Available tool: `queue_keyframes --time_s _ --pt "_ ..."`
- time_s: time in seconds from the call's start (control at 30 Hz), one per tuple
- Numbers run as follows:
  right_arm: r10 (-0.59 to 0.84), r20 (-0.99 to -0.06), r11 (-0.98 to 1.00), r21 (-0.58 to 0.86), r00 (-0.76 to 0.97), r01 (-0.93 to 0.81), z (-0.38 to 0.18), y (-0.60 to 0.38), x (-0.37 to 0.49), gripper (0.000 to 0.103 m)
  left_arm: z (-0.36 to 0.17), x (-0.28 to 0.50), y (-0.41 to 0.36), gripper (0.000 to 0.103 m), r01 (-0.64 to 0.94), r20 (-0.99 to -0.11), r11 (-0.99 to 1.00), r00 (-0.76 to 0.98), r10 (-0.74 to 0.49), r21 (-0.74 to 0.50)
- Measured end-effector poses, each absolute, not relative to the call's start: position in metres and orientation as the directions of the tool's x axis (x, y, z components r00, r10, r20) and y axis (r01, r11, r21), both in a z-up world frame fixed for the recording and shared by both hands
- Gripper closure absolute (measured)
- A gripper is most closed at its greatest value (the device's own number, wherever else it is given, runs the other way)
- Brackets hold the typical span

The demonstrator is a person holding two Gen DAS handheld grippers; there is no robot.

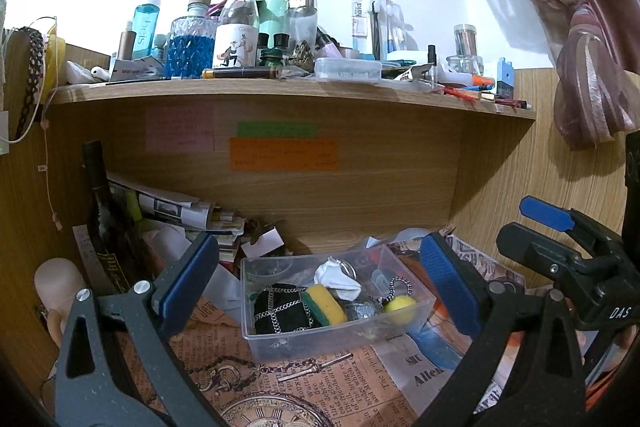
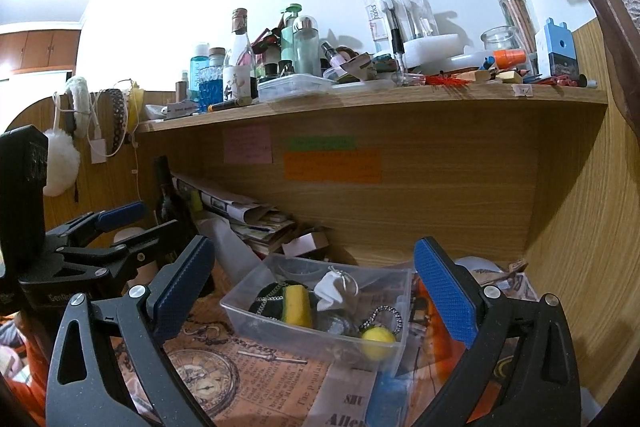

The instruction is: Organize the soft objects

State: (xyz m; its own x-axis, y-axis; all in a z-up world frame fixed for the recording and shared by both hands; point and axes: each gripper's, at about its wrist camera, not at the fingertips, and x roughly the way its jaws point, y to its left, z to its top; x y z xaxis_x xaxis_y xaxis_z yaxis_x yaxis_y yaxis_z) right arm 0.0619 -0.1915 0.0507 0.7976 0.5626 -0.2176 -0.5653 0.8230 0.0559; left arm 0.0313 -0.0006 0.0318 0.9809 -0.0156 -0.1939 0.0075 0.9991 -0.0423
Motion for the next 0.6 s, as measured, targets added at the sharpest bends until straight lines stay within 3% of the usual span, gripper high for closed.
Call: queue_keyframes --time_s 0.6 --pt "0.568 -0.219 0.819 0.058 0.794 -0.57 0.0504 -0.1913 0.0618 0.001 0.0307 0.0323 0.0032 0.0 0.018 -0.193 0.999 0.981 -0.027 -0.045"
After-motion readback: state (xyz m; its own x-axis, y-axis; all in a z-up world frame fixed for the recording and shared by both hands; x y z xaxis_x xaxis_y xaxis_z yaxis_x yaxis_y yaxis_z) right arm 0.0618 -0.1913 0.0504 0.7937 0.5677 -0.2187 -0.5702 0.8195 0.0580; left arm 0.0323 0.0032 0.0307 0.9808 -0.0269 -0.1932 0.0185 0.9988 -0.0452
